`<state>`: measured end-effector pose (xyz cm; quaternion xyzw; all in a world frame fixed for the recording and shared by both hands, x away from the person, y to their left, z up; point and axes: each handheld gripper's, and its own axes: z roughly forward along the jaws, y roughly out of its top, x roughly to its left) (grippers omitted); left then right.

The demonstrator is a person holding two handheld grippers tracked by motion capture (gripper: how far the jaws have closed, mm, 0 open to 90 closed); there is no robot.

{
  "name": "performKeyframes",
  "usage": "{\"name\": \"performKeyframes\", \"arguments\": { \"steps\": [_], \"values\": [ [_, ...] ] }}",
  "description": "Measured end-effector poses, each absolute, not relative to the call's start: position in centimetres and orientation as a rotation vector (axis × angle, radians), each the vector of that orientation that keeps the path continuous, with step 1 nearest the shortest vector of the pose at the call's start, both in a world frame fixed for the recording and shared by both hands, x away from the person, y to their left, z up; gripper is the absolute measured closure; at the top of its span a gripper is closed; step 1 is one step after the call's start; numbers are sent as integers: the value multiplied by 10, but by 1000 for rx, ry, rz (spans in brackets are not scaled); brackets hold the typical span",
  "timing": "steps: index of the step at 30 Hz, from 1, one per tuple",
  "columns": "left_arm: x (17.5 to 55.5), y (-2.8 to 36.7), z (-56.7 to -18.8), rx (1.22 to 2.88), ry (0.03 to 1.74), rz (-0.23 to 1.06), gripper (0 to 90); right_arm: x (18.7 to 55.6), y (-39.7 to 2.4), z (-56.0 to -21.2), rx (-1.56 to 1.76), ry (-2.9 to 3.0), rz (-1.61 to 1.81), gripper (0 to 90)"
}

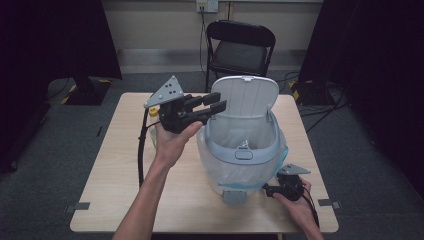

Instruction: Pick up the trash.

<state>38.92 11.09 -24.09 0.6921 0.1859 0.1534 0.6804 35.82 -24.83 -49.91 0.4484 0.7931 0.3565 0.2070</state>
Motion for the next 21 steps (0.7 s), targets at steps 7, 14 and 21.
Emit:
{"name": "performKeyframes", "arguments": {
  "steps": [7, 14, 21],
  "values": [
    [385, 131, -251, 1568, 475, 377, 576, 358, -248, -499, 1249, 2209, 993, 237],
    [387, 154, -271, 1571, 565, 411, 494, 358, -248, -499, 1249, 2209, 992, 237],
    [381, 183, -281, 1556, 642, 451, 459, 358, -248, -499, 1249, 2209, 993, 237]
  ]
}}
